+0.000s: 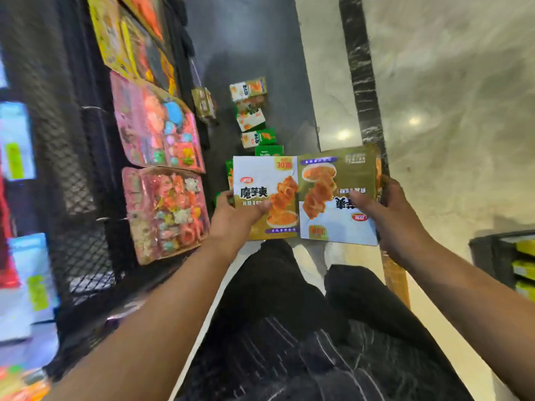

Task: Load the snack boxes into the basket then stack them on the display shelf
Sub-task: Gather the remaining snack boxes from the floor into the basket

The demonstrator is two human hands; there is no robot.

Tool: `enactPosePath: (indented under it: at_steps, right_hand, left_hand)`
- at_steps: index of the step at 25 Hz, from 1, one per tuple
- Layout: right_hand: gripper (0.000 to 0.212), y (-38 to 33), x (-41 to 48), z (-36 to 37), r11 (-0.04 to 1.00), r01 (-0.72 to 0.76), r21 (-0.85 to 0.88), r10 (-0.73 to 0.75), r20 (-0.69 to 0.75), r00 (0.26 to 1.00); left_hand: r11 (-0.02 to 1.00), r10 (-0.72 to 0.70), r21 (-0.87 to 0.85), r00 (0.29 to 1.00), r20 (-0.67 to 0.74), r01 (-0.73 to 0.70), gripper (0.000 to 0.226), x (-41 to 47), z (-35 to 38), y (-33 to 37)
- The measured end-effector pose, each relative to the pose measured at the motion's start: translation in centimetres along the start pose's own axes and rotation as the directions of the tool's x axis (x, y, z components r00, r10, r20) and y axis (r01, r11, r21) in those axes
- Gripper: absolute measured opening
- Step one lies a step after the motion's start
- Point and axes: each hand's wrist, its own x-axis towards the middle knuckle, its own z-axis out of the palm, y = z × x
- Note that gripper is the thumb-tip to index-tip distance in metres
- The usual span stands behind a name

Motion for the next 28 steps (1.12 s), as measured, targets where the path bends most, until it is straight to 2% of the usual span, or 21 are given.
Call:
enactPosePath:
  at_steps: [2,5,6,9,13,15,17,21,25,28]
  right_hand:
    - [0.087,-1.8,-2.8,-0.8,0.999,0.048,-0.018,-0.047,0.044,0.998]
    - [0.061,-4.2,-6.3,-2.1,0.998,0.062,0.008,-0.063,0.183,0.981]
    - [0.057,-4.7,-7.2,-2.5,0.999,0.051,0.001,-0.049,0.244,0.969]
    - [0.067,-5.8,-9.7,-3.3,0.992,0.08,-0.094,-0.037,0.39,0.92]
    - [0.031,-7.1,-13.3,-2.7,0.944,0.243,-0.224,-0.113,0.474,0.873]
    - [0.048,-7.6,-14.7,-1.3,0.872,0.36,-0.333,-0.136,0.542,0.83]
    - [0.06,-7.9,-16.4,0.5,0.809,0.412,-0.42,-0.085,0.61,0.788]
    - [0.058,-7.3,-21.1,5.2,0.711,0.515,-0.479,-0.021,0.717,0.697]
    - [0.054,-4.6,-26.9,10.0,0.446,0.764,-0.466,-0.17,0.794,0.584]
    - [0.06,-2.1,-31.4,14.0,0.22,0.905,-0.363,-0.288,0.863,0.416]
  left_hand:
    - [0.999,0.051,0.003,0.996,-0.074,-0.051,0.097,-4.7,-1.6,0.0]
    - [0.99,0.067,-0.112,0.982,-0.176,-0.087,0.086,-10.7,-2.6,-1.2]
    - [0.984,0.071,-0.142,0.973,-0.221,-0.104,0.078,-12.6,-2.6,-1.7]
    - [0.954,0.051,-0.266,0.947,-0.317,-0.14,0.067,-18.1,-1.5,-4.0]
    - [0.889,-0.017,-0.423,0.907,-0.42,-0.179,0.069,-23.6,-1.1,-8.6]
    - [0.872,-0.047,-0.447,0.874,-0.484,-0.2,0.053,-25.9,-1.4,-11.1]
    - [0.857,-0.074,-0.463,0.834,-0.547,-0.227,0.046,-28.2,-1.8,-13.2]
    - [0.81,-0.187,-0.535,0.758,-0.625,-0.241,0.07,-31.7,-3.4,-18.1]
    - [0.703,-0.289,-0.654,0.729,-0.621,-0.278,0.074,-34.4,-5.6,-23.7]
    - [0.603,-0.334,-0.728,0.725,-0.602,-0.327,0.098,-36.0,-8.0,-28.7]
